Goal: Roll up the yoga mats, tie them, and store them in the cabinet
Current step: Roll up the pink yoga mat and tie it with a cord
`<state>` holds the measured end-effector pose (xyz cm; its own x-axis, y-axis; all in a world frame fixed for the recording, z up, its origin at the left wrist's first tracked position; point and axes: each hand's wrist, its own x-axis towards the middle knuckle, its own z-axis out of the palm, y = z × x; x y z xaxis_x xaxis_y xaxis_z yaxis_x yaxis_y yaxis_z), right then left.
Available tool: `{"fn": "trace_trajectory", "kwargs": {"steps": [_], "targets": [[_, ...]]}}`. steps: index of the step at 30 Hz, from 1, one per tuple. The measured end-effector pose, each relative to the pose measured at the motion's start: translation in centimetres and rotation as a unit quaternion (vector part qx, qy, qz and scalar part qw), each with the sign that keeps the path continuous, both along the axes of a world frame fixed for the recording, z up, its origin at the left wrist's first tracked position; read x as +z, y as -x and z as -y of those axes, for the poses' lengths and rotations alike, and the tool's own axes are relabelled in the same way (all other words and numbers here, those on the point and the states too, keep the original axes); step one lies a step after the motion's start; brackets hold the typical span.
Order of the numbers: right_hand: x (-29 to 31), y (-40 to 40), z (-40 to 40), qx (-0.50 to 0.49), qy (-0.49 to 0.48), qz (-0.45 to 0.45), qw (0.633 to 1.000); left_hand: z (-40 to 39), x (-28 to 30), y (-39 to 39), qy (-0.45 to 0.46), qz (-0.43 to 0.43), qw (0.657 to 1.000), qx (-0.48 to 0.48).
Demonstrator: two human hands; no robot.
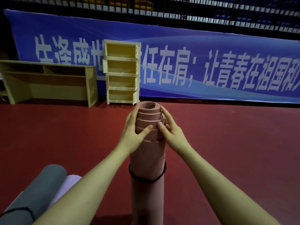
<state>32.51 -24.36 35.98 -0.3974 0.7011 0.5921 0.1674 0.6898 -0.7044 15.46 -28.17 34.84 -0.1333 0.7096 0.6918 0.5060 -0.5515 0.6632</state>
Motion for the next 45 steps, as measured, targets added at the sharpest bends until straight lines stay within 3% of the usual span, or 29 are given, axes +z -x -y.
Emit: {"fn": "trace_trajectory", "kwargs": {"steps": [5,10,16,20,23,29,45], "targets": [[1.5,0.1,-0.1,0.006,-0.014,-0.070,0.997,-0.1,2.9,0.1,-0.042,0.022,0.999,0.006],[-0.8,-1.1,-0.8,0.001,0.009,-0.017,1.000,-0.2,1.2,1.2,0.009,-0.007,1.000,0.027],[-4.1,-1.7,-0.1,-0.012,0.033,-0.067,0.997,0.0,1.3,0.8,0.061,-0.092,0.992,0.055],[-5.5,-2.3,0.1,-0.043,-0.004,-0.058,0.997,0.2,0.8,0.1,0.049,-0.073,0.995,0.043],[-6.9,-2.8,0.0,-0.058,-0.086,-0.004,0.995,0.2,0.8,0.8,0.040,-0.039,0.997,0.060],[-7.4,-1.7,-0.8,-0.150,-0.179,0.053,0.971,1.0,0.8,1.1,0.065,-0.057,0.991,0.098],[-4.7,-1.2,0.1,-0.212,-0.188,0.036,0.958,0.0,1.6,0.4,0.011,-0.058,0.996,0.069]]}}
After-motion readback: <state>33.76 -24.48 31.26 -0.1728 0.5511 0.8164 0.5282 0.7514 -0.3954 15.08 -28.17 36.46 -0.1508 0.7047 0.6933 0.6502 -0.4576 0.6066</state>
